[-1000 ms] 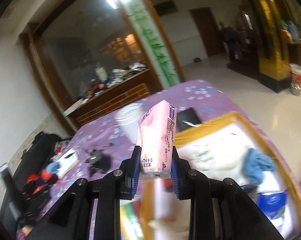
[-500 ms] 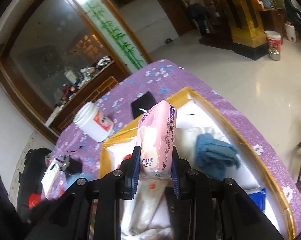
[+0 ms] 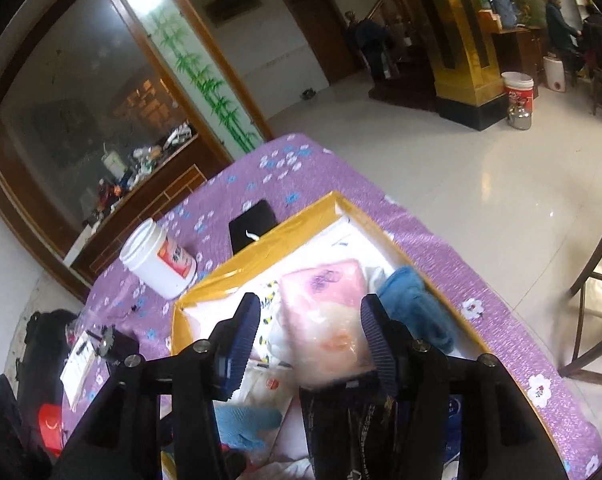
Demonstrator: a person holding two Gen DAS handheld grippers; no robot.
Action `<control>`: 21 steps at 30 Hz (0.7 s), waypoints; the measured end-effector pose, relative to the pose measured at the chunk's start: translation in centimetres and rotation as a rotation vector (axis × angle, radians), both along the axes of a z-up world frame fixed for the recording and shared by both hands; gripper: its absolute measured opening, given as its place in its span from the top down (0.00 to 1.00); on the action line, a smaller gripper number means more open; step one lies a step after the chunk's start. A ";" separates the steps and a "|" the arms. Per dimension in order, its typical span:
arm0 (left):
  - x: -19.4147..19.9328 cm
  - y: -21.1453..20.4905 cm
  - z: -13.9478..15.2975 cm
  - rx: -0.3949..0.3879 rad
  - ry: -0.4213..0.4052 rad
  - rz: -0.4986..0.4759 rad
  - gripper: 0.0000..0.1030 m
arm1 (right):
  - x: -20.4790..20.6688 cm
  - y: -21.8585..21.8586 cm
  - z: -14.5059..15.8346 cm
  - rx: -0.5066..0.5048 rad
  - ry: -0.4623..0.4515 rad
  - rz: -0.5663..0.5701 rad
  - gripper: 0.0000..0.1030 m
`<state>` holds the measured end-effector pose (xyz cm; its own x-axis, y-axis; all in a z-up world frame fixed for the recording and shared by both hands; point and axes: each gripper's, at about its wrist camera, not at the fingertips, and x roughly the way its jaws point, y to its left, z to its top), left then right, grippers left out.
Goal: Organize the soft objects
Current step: 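Carry both items over the yellow box and open both grippers to drop them, then grasp the blue Vinda tissue bag on the table with the left gripper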
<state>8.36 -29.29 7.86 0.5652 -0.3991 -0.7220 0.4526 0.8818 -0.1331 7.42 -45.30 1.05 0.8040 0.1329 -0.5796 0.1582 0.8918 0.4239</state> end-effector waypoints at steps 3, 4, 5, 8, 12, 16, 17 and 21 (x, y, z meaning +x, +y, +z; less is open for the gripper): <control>-0.6 0.7 0.8 -0.008 -0.011 -0.003 0.48 | -0.6 -0.3 0.5 0.020 -0.040 -0.009 0.46; -0.6 1.0 1.0 -0.011 -0.013 -0.003 0.48 | -0.8 -0.4 0.7 0.024 -0.057 -0.010 0.46; -0.7 1.4 1.3 -0.014 -0.016 -0.002 0.48 | -1.0 -0.4 0.9 0.025 -0.073 -0.010 0.46; -0.8 2.7 1.6 -0.007 -0.018 0.007 0.48 | -1.3 -0.1 1.4 0.027 -0.104 -0.003 0.46; -0.5 5.9 1.8 0.014 -0.020 0.045 0.48 | -1.3 0.3 1.6 0.021 -0.110 0.017 0.46; 1.1 10.6 1.1 0.027 0.005 0.137 0.48 | -1.4 0.8 1.8 0.011 -0.115 0.029 0.46; 1.7 12.0 0.7 0.032 0.020 0.179 0.48 | -1.3 0.8 1.7 0.010 -0.115 0.033 0.46; 4.3 17.2 -1.2 0.005 0.097 0.311 0.48 | -1.3 1.1 1.6 0.008 -0.114 0.044 0.46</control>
